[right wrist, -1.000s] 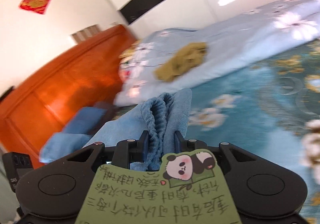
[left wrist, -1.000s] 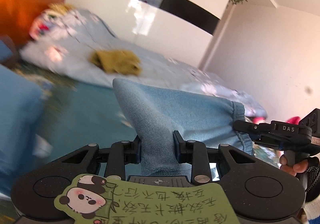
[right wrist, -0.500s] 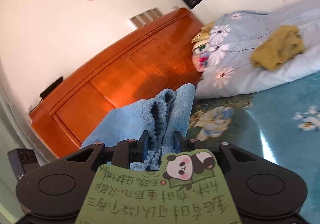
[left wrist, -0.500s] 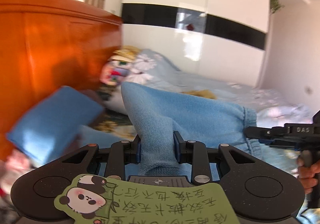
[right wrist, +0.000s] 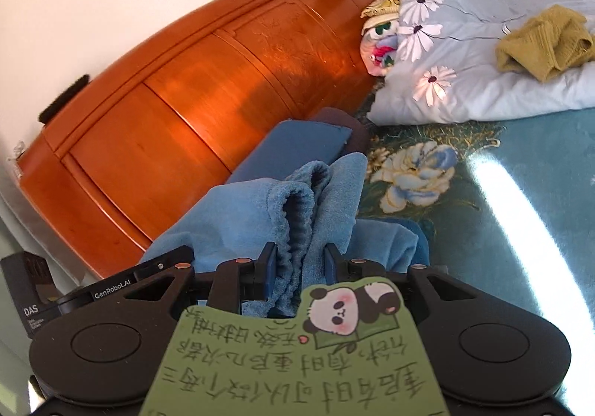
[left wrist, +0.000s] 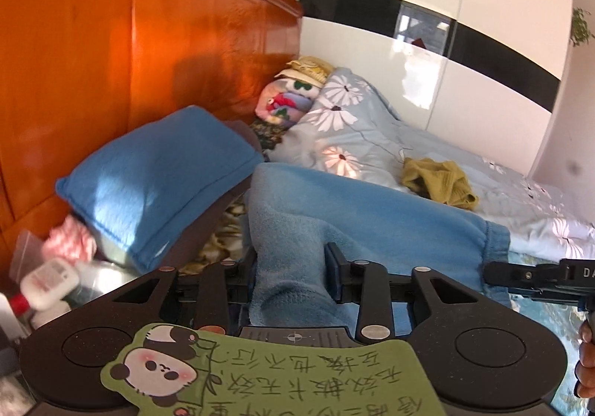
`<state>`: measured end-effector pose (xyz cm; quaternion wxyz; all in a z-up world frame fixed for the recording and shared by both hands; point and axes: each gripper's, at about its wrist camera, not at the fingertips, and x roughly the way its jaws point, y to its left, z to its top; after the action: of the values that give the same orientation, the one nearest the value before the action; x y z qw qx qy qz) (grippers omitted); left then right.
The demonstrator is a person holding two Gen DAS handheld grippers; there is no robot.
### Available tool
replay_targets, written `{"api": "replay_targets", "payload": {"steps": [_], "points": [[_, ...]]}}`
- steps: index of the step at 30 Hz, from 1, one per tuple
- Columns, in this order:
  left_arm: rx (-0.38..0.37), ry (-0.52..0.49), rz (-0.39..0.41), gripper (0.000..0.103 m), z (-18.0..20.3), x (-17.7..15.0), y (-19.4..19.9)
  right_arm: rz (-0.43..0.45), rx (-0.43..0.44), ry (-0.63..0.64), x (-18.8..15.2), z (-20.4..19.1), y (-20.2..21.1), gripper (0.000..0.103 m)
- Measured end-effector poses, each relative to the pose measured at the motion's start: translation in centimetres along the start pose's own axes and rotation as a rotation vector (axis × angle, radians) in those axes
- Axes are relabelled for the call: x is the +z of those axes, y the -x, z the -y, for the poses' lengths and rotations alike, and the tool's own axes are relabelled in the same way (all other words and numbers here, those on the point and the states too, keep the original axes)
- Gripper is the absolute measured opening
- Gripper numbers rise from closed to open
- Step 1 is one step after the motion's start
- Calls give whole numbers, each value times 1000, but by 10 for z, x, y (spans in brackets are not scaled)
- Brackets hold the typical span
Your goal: Fold clothes
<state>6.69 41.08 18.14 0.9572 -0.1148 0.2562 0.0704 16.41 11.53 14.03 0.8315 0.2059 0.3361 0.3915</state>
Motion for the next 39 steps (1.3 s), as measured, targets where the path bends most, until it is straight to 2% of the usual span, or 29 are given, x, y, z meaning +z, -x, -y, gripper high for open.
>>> {"api": "replay_targets", "payload": {"steps": [1, 4, 5, 6, 8, 12, 13, 20, 21, 22, 26, 28, 34, 39], "points": [[4, 4, 2, 38, -1, -1, -2, -4, -3, -2, 0, 0, -1, 31], [8, 22, 13, 40, -4, -2, -1, -14, -6, 2, -1, -1, -2, 33], [7, 29, 19, 43, -5, -2, 0, -13, -6, 6, 0, -2, -2, 33], [12, 34, 27, 47, -7, -4, 2, -13, -4, 11, 1, -3, -1, 33], [30, 25, 43, 68, -5, -3, 7, -9, -1, 18, 3, -4, 1, 34], [62, -23, 73, 75, 4, -4, 19, 17, -7, 34, 7, -3, 7, 40], [77, -26, 87, 84, 6, -4, 23, 27, -7, 35, 8, -3, 10, 40], [150, -25, 173, 86, 24, -8, 53, 56, -6, 73, 7, 4, 34, 45], [154, -27, 185, 89, 29, -9, 57, 56, -10, 82, 6, 5, 38, 45], [156, -31, 200, 103, 36, -11, 63, 57, -12, 88, 5, 6, 42, 47], [109, -86, 270, 102, 69, -27, 87, 61, -20, 127, -7, 17, 69, 54], [79, -94, 279, 103, 85, -36, 93, 59, -46, 155, -17, 27, 84, 57], [-73, -98, 227, 103, 144, -71, 84, 25, -140, 170, -44, 65, 132, 58], [-190, -93, 153, 103, 199, -115, 58, 18, -241, 188, -68, 96, 178, 65]]}}
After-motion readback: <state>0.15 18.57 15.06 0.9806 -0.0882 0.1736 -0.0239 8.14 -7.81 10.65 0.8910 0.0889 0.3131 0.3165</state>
